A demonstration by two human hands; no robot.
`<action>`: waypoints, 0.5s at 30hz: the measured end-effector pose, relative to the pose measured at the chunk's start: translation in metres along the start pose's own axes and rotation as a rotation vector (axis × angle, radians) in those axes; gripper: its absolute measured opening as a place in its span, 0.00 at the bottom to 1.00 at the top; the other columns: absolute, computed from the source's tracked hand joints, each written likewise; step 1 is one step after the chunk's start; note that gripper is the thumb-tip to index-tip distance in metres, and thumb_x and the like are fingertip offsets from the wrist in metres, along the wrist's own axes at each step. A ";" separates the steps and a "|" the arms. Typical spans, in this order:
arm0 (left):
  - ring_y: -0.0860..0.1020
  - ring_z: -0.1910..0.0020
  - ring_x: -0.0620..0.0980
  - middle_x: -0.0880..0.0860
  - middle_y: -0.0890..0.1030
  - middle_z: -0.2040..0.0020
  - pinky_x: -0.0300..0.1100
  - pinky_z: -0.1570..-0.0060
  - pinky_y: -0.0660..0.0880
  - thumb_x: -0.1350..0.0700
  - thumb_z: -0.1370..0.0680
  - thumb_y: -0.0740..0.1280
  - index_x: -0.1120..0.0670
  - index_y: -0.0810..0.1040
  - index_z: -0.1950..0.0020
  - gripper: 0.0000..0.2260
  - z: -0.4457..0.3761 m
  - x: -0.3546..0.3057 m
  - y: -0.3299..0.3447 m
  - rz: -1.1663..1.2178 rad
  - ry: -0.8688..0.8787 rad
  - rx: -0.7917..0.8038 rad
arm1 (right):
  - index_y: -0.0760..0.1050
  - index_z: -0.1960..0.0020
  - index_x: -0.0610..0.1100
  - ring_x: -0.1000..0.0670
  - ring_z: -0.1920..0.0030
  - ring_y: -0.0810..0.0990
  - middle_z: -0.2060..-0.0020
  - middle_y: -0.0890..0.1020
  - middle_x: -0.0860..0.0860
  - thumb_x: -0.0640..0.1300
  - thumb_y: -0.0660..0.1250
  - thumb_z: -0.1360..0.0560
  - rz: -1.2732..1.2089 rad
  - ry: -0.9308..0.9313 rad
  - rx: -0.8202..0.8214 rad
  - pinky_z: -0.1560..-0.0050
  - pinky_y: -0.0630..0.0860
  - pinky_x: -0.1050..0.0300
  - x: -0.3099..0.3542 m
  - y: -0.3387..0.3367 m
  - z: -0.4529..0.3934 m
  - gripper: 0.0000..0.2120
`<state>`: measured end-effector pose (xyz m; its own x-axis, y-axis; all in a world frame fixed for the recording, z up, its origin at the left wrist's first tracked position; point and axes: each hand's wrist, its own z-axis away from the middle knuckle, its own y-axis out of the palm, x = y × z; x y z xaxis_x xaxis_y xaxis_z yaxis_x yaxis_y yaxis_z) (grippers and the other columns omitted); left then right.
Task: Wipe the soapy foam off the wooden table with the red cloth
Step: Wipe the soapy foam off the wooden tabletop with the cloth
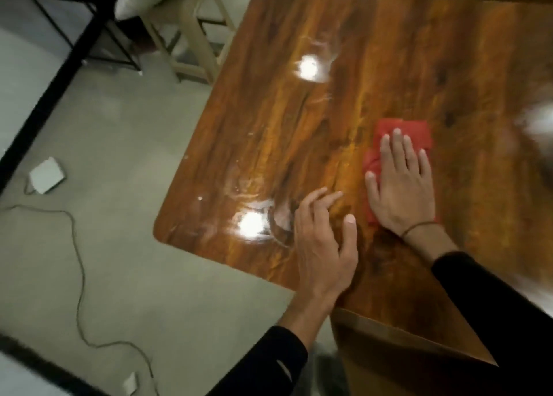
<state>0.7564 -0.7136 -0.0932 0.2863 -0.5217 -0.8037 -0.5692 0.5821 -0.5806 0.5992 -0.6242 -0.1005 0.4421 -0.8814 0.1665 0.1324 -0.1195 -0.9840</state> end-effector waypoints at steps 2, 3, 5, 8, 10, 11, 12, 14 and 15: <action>0.74 0.29 0.42 0.47 0.77 0.30 0.46 0.27 0.73 0.52 0.14 0.68 0.49 0.79 0.31 0.12 0.001 0.005 -0.019 0.065 -0.054 -0.069 | 0.51 0.09 0.43 0.41 0.09 0.52 0.09 0.53 0.42 0.59 0.44 0.13 0.004 -0.163 0.037 0.10 0.50 0.38 0.040 0.003 -0.029 0.37; 0.76 0.32 0.44 0.49 0.79 0.34 0.48 0.30 0.76 0.55 0.14 0.69 0.51 0.81 0.33 0.10 -0.002 0.008 -0.029 0.099 -0.066 -0.094 | 0.51 0.08 0.43 0.42 0.09 0.52 0.09 0.53 0.43 0.58 0.45 0.13 0.005 -0.233 0.047 0.10 0.49 0.38 0.061 0.005 -0.041 0.36; 0.79 0.38 0.47 0.51 0.81 0.39 0.49 0.36 0.79 0.61 0.15 0.71 0.55 0.83 0.37 0.07 -0.010 0.016 -0.047 0.123 -0.077 -0.137 | 0.50 0.08 0.44 0.43 0.09 0.51 0.09 0.53 0.44 0.57 0.47 0.12 0.021 -0.349 0.057 0.10 0.48 0.39 0.102 0.009 -0.061 0.35; 0.79 0.43 0.44 0.51 0.82 0.44 0.37 0.42 0.76 0.64 0.15 0.71 0.57 0.84 0.40 0.06 -0.024 0.028 -0.069 0.088 -0.088 -0.223 | 0.47 0.08 0.45 0.45 0.09 0.48 0.08 0.49 0.46 0.57 0.49 0.10 0.057 -0.508 0.097 0.10 0.45 0.41 0.156 0.015 -0.081 0.35; 0.78 0.44 0.41 0.51 0.82 0.45 0.31 0.43 0.72 0.65 0.15 0.70 0.58 0.84 0.41 0.06 -0.032 0.035 -0.082 0.104 -0.112 -0.280 | 0.43 0.08 0.46 0.45 0.09 0.45 0.08 0.46 0.46 0.58 0.47 0.10 0.111 -0.664 0.121 0.10 0.45 0.41 0.187 0.018 -0.085 0.35; 0.78 0.44 0.40 0.50 0.82 0.46 0.29 0.43 0.72 0.65 0.16 0.70 0.59 0.84 0.42 0.05 -0.037 0.038 -0.089 0.108 -0.119 -0.308 | 0.41 0.08 0.47 0.44 0.09 0.44 0.08 0.44 0.45 0.59 0.46 0.10 0.153 -0.763 0.144 0.10 0.45 0.40 0.199 0.019 -0.081 0.35; 0.78 0.45 0.38 0.50 0.82 0.46 0.29 0.43 0.71 0.65 0.16 0.70 0.59 0.84 0.43 0.05 -0.041 0.041 -0.096 0.112 -0.121 -0.340 | 0.38 0.08 0.47 0.43 0.09 0.42 0.09 0.42 0.45 0.59 0.46 0.10 0.197 -0.865 0.170 0.10 0.46 0.39 0.207 0.019 -0.074 0.36; 0.78 0.45 0.37 0.49 0.82 0.47 0.30 0.45 0.72 0.64 0.15 0.69 0.58 0.84 0.44 0.05 -0.049 0.047 -0.110 0.137 -0.123 -0.414 | 0.36 0.09 0.49 0.41 0.09 0.43 0.09 0.40 0.44 0.60 0.49 0.12 0.258 -1.041 0.218 0.11 0.51 0.37 0.210 0.018 -0.053 0.39; 0.80 0.46 0.39 0.49 0.83 0.47 0.34 0.46 0.75 0.62 0.15 0.68 0.57 0.84 0.44 0.05 -0.053 0.049 -0.117 0.159 -0.125 -0.451 | 0.40 0.08 0.51 0.40 0.09 0.47 0.09 0.43 0.44 0.61 0.49 0.14 0.254 -1.095 0.241 0.13 0.55 0.36 0.207 0.016 -0.043 0.39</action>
<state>0.7958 -0.8405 -0.0579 0.2432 -0.3528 -0.9035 -0.8824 0.3063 -0.3571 0.6548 -0.8277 -0.0844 0.9987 0.0166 0.0477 0.0435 0.1995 -0.9789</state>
